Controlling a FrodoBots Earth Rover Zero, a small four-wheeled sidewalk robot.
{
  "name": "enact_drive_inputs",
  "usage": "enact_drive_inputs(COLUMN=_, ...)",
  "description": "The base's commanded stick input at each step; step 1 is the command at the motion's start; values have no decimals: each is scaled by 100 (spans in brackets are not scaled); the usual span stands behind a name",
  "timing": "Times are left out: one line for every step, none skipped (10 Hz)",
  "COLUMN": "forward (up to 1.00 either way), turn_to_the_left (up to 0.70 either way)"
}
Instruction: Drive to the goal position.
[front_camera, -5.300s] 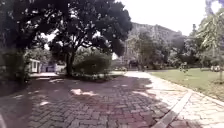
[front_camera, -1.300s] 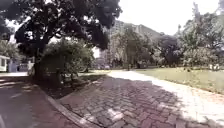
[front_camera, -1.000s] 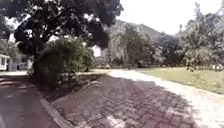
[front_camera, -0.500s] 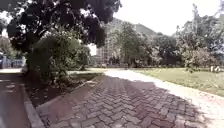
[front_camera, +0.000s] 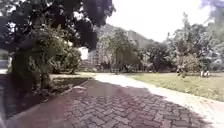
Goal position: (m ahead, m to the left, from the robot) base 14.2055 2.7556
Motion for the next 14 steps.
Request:
enact_drive_inputs(forward=70, turn_to_the_left=0)
enact_drive_inputs(forward=70, turn_to_the_left=0)
enact_drive_inputs(forward=70, turn_to_the_left=0)
enact_drive_inputs(forward=70, turn_to_the_left=0)
enact_drive_inputs(forward=70, turn_to_the_left=0)
enact_drive_inputs(forward=70, turn_to_the_left=0)
enact_drive_inputs(forward=70, turn_to_the_left=0)
enact_drive_inputs(forward=70, turn_to_the_left=0)
enact_drive_inputs(forward=70, turn_to_the_left=0)
enact_drive_inputs(forward=70, turn_to_the_left=0)
enact_drive_inputs(forward=70, turn_to_the_left=0)
enact_drive_inputs(forward=70, turn_to_the_left=0)
enact_drive_inputs(forward=70, turn_to_the_left=0)
enact_drive_inputs(forward=70, turn_to_the_left=0)
